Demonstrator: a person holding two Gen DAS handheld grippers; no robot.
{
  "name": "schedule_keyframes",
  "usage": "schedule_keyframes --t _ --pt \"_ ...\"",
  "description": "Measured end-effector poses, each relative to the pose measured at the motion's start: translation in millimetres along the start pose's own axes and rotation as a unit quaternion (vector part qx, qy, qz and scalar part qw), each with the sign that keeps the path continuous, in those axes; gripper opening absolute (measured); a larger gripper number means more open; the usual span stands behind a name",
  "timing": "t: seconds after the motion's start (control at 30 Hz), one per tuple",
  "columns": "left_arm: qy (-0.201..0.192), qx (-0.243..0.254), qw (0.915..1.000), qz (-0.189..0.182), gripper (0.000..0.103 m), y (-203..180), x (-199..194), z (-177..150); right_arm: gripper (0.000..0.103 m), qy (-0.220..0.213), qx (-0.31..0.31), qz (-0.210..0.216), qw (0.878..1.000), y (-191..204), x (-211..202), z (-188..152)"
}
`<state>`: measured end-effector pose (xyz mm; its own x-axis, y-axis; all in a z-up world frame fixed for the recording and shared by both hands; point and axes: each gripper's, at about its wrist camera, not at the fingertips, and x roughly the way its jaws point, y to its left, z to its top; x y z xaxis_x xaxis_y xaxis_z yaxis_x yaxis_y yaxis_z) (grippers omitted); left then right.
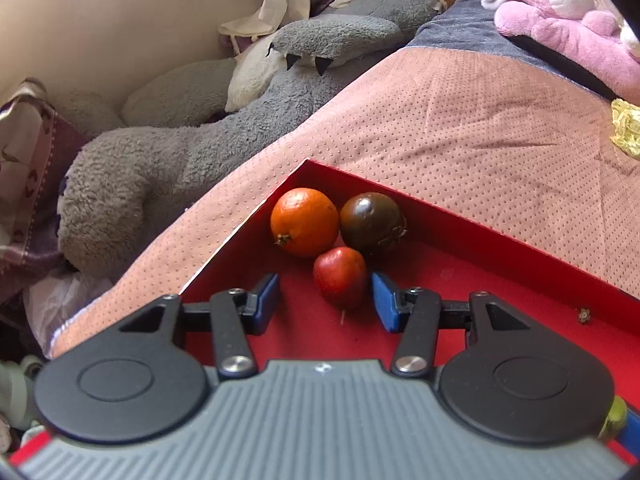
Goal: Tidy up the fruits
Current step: 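Grasp the red tomato in the tray with the left gripper while the right lifts the green tomato, then hold the green and red tomatoes lifted above the tray with both grippers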
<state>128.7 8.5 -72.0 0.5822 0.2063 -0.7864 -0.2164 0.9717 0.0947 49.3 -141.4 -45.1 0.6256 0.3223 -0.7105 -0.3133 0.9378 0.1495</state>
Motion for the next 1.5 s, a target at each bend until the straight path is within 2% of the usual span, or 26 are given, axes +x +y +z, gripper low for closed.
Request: schedule_keyframes --t 0.03,0.17,0.57,0.87,1.5 --pt "-0.002 0.006 1.0000 0.000 0.050 -2.6 -0.1 0.0 0.032 0.000 0.000 0.000 1.000 -0.1 -1.0 -0.5" --pt "-0.006 0.013 0.9998 -0.016 0.032 -6.4 -1.0 -0.3 0.032 -0.001 -0.001 -0.003 1.000 -1.4 -6.1 -1.3" --pt "-0.020 0.012 0.9985 -0.051 0.032 -2.2 -16.4 -10.0 0.032 -0.003 -0.013 -0.010 1.000 8.2 -26.1 -8.7" --pt "-0.034 0.016 0.9960 -0.081 0.032 -4.2 -37.0 -24.7 0.032 0.007 -0.010 -0.013 1.000 11.1 -40.1 -31.5" --pt "-0.058 0.038 0.9936 -0.090 0.032 -14.9 -51.6 -35.1 0.032 -0.008 -0.006 0.003 1.000 6.2 -59.6 -38.6"
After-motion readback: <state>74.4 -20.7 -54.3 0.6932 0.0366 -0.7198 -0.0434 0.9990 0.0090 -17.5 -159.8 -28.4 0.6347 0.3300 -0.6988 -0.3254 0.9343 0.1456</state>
